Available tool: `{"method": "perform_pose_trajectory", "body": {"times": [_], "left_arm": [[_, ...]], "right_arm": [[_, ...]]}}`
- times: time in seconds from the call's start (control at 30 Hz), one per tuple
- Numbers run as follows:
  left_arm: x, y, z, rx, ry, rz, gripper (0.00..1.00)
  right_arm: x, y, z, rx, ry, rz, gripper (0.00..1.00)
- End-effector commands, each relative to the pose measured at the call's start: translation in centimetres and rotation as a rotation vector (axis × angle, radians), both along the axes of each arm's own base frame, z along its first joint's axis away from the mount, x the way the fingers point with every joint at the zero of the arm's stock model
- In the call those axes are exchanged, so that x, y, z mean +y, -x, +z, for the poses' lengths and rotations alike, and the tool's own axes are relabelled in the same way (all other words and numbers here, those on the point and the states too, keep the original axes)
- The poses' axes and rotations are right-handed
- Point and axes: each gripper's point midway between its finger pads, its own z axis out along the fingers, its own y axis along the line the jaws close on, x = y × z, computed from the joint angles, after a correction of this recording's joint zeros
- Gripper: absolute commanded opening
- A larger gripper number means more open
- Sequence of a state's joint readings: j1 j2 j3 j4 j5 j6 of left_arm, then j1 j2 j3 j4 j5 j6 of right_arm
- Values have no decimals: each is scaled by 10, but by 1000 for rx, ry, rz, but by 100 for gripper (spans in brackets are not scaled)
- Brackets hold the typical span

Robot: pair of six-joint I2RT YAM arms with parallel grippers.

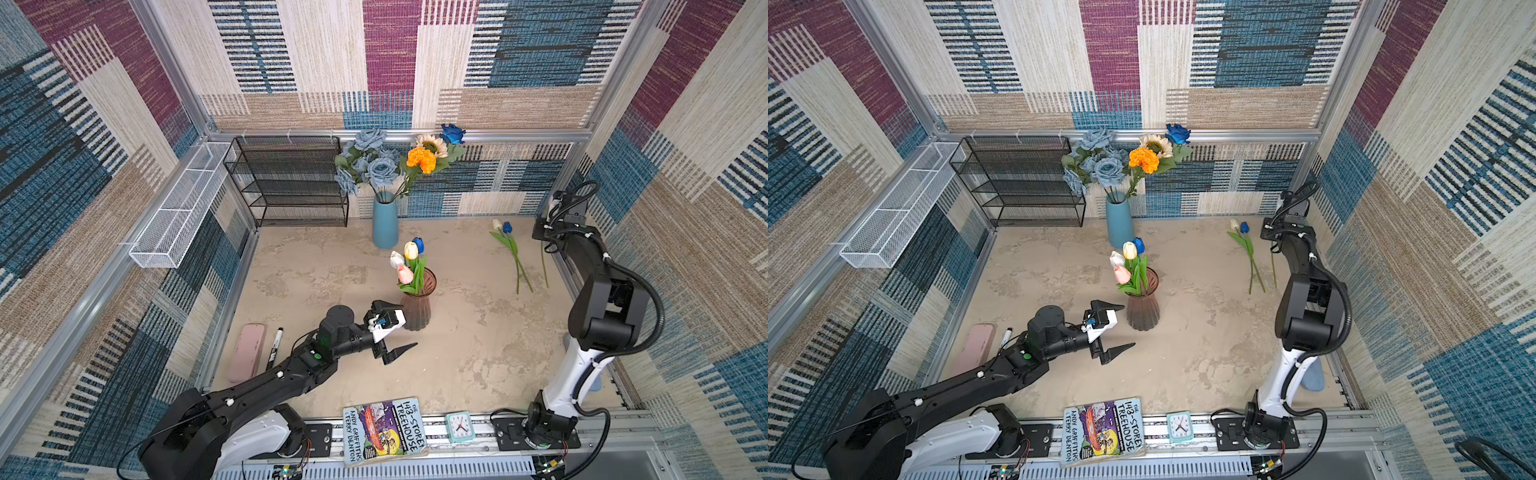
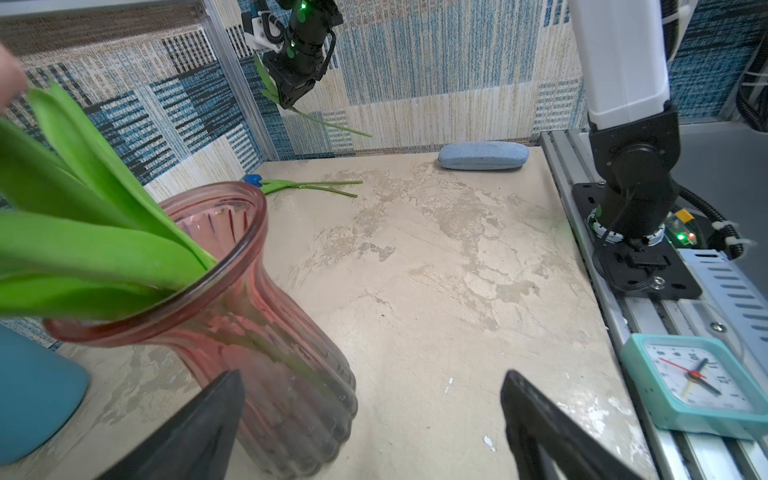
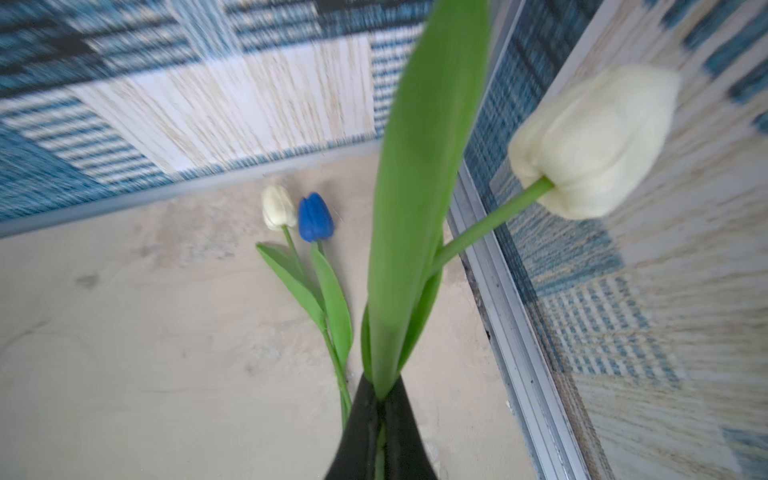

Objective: Arrange the flowers into the vase
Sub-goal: 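Grasp a white tulip's stem from the loose tulips with the right gripper, then lift the white tulip and carry it over the pink vase with the right gripper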

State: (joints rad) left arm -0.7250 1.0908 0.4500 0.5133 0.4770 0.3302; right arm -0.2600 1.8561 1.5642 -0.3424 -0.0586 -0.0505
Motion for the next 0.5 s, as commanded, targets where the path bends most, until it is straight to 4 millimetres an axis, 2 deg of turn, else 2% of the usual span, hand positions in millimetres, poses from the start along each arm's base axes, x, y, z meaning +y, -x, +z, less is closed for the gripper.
{"method": "perform_pose_trajectory", "body": {"times": [0.0,0.1,0.2,0.37,0.47], "left_arm": [[0,3,21,-32,71,-4,99],[2,7,42,-84,139,-12,99],[5,11,59,-117,193,-20,99],[16,10,90,-163,278,35,99],[27,2,104,-201,328,120,99]], "right_arm": [[35,10,77,-274,-11,122,0],[75,47,133,-485,-47,235,0],[121,88,173,-660,-106,387,0],[196,154,216,-861,-180,679,0],[240,197,236,-968,-234,893,0]]}}
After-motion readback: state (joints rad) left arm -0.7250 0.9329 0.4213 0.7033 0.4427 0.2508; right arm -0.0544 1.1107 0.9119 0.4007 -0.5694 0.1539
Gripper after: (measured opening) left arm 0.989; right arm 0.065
